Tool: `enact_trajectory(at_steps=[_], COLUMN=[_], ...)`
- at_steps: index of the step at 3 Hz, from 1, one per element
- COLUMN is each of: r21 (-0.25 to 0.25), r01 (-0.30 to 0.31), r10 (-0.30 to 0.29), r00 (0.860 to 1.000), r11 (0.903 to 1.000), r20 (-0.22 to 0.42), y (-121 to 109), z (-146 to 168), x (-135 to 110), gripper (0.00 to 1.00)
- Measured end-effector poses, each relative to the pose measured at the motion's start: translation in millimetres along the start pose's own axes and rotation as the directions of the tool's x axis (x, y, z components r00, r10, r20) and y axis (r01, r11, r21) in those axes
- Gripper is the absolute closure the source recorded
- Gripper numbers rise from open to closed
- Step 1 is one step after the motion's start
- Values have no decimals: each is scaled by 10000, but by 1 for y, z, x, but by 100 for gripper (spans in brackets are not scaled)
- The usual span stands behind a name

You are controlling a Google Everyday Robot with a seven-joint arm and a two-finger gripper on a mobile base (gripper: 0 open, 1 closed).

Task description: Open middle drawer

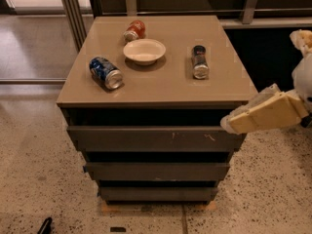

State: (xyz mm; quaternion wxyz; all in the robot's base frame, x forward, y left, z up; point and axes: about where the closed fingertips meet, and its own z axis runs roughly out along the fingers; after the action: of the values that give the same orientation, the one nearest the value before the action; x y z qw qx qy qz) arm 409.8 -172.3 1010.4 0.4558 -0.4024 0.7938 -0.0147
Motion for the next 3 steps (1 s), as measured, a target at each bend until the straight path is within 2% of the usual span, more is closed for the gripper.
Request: enact_trajectory(at_steps=[1,3], r21=[3,4], r01=[-55,-54], r10=[55,54], r00=[10000,10000], r11=[10000,10000], r20=[-16,-15], y=[1,1], z=[1,1], x=[1,1], gripper=[15,58])
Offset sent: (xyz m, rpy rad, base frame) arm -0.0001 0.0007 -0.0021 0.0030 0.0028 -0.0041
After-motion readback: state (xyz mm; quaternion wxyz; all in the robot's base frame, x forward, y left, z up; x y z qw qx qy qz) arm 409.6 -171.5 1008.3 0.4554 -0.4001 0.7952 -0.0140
